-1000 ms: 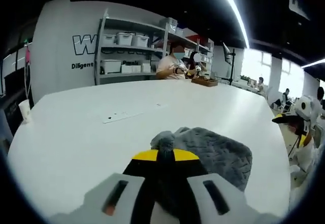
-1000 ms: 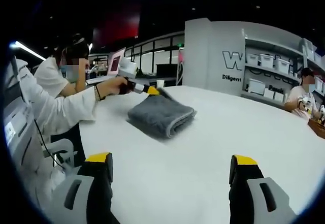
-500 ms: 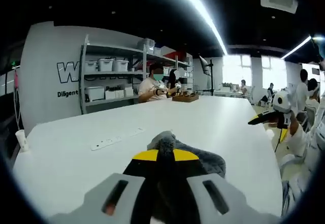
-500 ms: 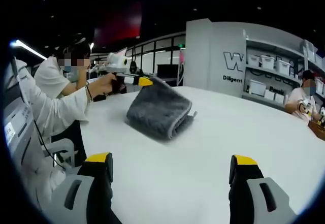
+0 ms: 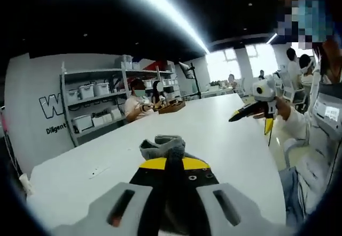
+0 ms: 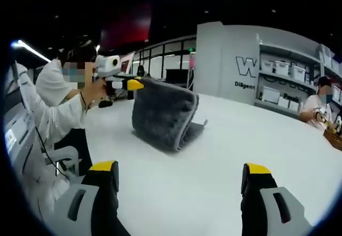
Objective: Open the folded towel by lifting each exposed corner and separating the folded layers until the towel lies flat within the target outline without major curled edges
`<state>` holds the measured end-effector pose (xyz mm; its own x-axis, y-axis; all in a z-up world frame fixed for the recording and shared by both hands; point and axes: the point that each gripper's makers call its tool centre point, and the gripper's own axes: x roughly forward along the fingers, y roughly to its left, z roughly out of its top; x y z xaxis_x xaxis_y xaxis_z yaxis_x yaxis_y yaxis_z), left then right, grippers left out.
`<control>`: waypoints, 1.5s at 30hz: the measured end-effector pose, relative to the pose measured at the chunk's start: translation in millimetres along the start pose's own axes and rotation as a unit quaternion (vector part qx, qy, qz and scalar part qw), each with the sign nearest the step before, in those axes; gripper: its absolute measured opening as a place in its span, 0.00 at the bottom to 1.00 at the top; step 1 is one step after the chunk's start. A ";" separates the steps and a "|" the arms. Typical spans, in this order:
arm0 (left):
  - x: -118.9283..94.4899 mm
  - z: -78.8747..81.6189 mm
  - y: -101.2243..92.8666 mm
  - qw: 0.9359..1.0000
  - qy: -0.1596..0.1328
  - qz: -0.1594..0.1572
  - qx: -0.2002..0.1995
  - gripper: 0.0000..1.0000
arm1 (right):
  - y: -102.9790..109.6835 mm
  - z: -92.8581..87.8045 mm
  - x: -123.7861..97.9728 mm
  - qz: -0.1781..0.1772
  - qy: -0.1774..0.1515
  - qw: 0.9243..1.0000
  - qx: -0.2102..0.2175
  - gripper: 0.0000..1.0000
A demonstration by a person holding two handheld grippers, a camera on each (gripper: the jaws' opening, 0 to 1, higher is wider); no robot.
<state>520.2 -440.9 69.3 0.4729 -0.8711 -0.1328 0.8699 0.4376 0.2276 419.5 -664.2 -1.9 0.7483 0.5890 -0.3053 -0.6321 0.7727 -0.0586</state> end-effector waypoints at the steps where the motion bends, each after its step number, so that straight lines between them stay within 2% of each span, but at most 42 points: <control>1: -1.4 -0.4 -2.9 1.000 0.000 -0.002 0.005 0.06 | 0.6 0.4 -0.2 0.000 -0.001 1.000 0.000 0.95; 9: -13.6 1.4 -35.9 0.999 -0.016 -0.037 0.018 0.06 | 5.0 3.4 -2.4 0.004 -0.002 1.000 -0.006 0.96; 13: -17.1 -1.2 -47.6 0.999 -0.014 -0.048 0.016 0.06 | 7.1 2.2 -4.0 0.004 0.006 1.000 -0.016 0.97; 17: -21.7 -5.2 -61.1 0.998 -0.008 -0.060 0.022 0.06 | 12.5 3.2 -7.3 0.006 0.015 0.999 -0.036 0.98; 25: -27.4 -20.5 -92.5 0.995 -0.002 -0.095 0.017 0.06 | 18.5 4.6 -8.7 0.013 0.018 0.999 -0.047 0.99; 34: -34.1 -30.0 -109.5 0.993 -0.001 -0.120 0.006 0.06 | 22.7 7.5 -11.0 0.017 0.016 0.998 -0.055 0.99; 45: -43.4 -54.3 -133.1 0.986 0.042 -0.162 0.006 0.06 | 31.9 2.1 -7.1 0.031 0.031 0.997 -0.065 0.99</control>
<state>391.5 -449.2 -7.7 0.1805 -0.9427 -0.2806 0.9759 0.1359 0.1709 394.4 -643.2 0.4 0.6952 0.6157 -0.3708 -0.7008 0.6952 -0.1596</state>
